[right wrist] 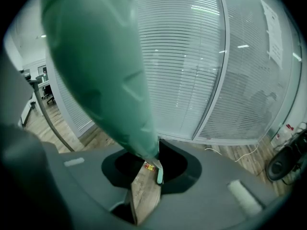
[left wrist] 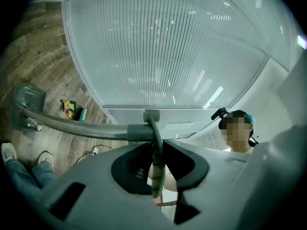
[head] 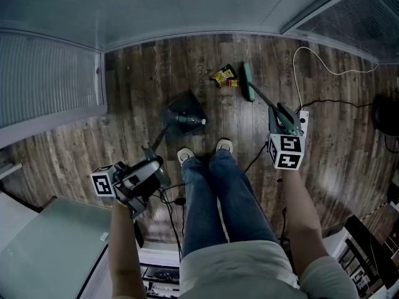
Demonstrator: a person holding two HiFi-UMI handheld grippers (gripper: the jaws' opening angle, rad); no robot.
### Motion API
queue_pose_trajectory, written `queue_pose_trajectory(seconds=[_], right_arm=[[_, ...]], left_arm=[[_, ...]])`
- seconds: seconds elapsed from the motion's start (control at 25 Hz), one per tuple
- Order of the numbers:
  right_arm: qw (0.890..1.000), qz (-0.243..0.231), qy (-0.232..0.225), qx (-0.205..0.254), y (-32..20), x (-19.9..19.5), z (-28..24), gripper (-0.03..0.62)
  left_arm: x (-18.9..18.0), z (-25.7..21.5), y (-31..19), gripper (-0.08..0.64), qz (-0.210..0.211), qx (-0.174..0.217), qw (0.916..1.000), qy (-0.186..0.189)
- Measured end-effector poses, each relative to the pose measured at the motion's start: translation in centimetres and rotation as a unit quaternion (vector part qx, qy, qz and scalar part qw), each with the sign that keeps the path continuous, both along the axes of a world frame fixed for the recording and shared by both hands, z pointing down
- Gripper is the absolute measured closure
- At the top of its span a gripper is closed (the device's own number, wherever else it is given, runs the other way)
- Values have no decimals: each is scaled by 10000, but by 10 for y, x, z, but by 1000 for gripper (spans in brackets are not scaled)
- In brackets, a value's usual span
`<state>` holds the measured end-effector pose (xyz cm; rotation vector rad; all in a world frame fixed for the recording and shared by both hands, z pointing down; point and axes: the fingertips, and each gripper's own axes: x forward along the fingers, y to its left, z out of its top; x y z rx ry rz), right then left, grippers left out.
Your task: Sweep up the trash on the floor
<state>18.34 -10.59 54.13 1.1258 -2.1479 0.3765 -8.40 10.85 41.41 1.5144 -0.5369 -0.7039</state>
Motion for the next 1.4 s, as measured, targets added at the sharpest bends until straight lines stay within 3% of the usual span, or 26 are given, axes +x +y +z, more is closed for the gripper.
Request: queue_pose_trajectory(seconds=[1.4], right_arm=[[9977,-143,-146,-651,97,-22,1,497]], left_arm=[[-3,3,6,488,-40,38,10000,42]])
